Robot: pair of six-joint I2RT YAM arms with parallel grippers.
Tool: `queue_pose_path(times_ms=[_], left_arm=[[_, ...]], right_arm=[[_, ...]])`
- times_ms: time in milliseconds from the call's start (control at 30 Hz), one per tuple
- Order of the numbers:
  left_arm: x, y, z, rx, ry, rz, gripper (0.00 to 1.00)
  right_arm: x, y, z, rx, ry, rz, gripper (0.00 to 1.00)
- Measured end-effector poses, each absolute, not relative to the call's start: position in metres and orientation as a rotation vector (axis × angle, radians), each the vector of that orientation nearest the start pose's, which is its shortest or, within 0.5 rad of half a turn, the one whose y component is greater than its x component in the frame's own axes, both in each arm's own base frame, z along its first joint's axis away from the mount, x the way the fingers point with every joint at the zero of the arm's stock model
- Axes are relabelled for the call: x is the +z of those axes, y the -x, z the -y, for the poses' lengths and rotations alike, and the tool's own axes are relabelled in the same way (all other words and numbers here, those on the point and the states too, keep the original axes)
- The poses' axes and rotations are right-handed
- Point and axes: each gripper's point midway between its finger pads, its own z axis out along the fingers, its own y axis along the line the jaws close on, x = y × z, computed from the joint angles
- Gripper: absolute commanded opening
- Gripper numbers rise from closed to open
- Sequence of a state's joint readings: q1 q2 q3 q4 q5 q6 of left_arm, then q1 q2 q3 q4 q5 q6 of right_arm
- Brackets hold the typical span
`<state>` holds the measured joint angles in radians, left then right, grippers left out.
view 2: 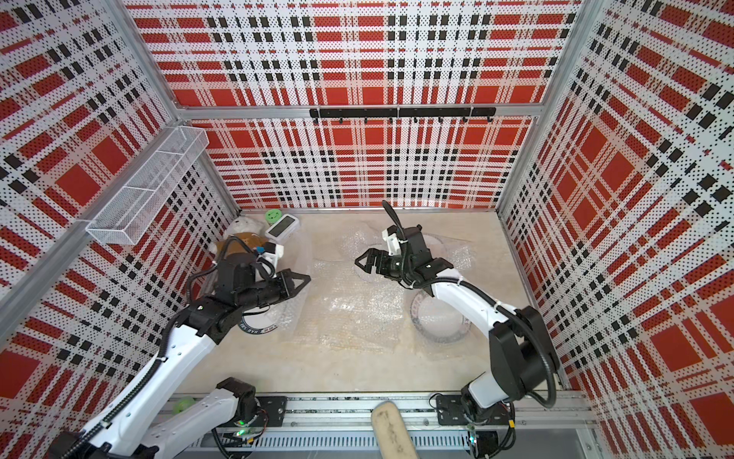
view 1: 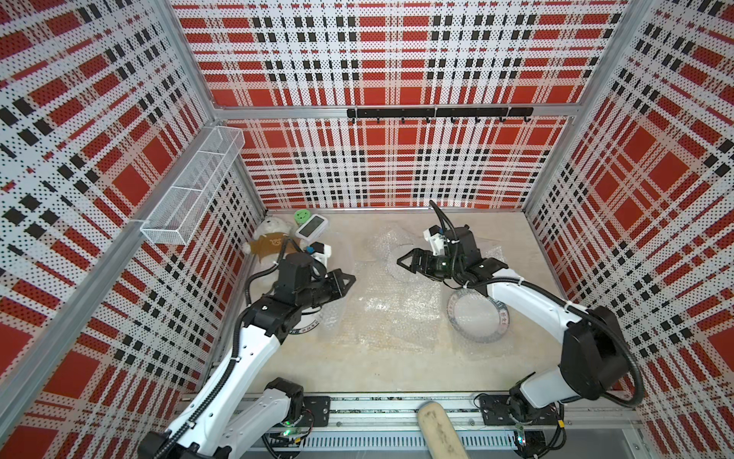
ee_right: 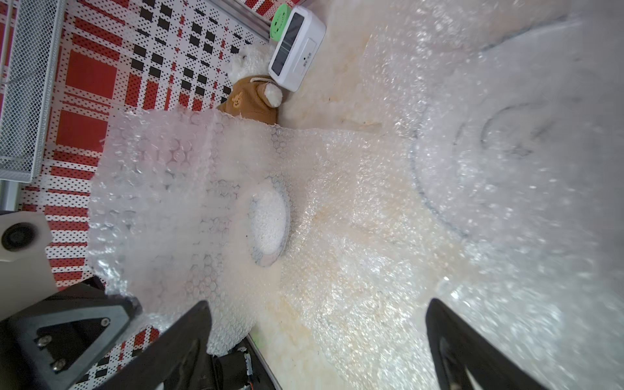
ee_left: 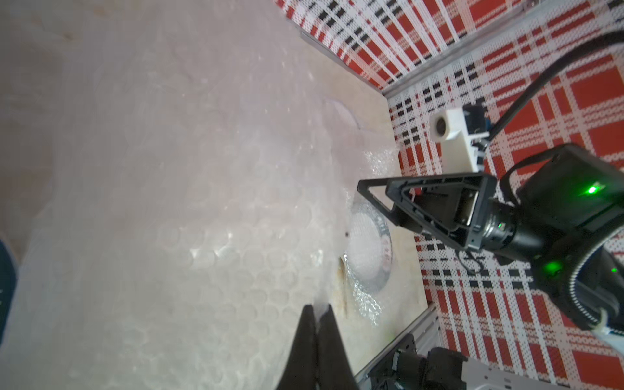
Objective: Unpack dinner plates from bubble wrap
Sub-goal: Adjust the bubble wrap at the center of the board.
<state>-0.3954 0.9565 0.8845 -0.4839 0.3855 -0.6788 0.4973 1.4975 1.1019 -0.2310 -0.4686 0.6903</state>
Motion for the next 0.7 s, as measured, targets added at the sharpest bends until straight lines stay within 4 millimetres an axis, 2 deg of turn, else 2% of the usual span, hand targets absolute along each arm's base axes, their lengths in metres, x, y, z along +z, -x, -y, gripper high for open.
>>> queue_pose_path(times_ms=[100,267,433,567,700], left_arm=[[0.237,-0.265,0.217,-1.04,-0.015,-2.302,0.0],[0.206,-0.265,0.278,-1.011,-0.139,-2.393,0.0],[0.178,-0.268,0.337,-0.988,-0.238,-2.438,0.0],[0.149,-0.274,0.371,-0.97,-0.27,-2.483,0.0],[0.125,-0.28,0.389,-0.957,-0.278,-2.52,0.3]], right_arm=[[0.209,-0.349,-0.243,1.076,0.0,-2.378,1.0],[0.212,-0.347,-0.196,0.994,-0.091,-2.38,1.0],[0.21,-0.339,-0.175,0.956,-0.126,-2.386,1.0],[0.201,-0.332,-0.167,0.939,-0.148,-2.416,1.0],[0.191,-0.325,-0.163,0.923,-0.156,-2.444,1.0]])
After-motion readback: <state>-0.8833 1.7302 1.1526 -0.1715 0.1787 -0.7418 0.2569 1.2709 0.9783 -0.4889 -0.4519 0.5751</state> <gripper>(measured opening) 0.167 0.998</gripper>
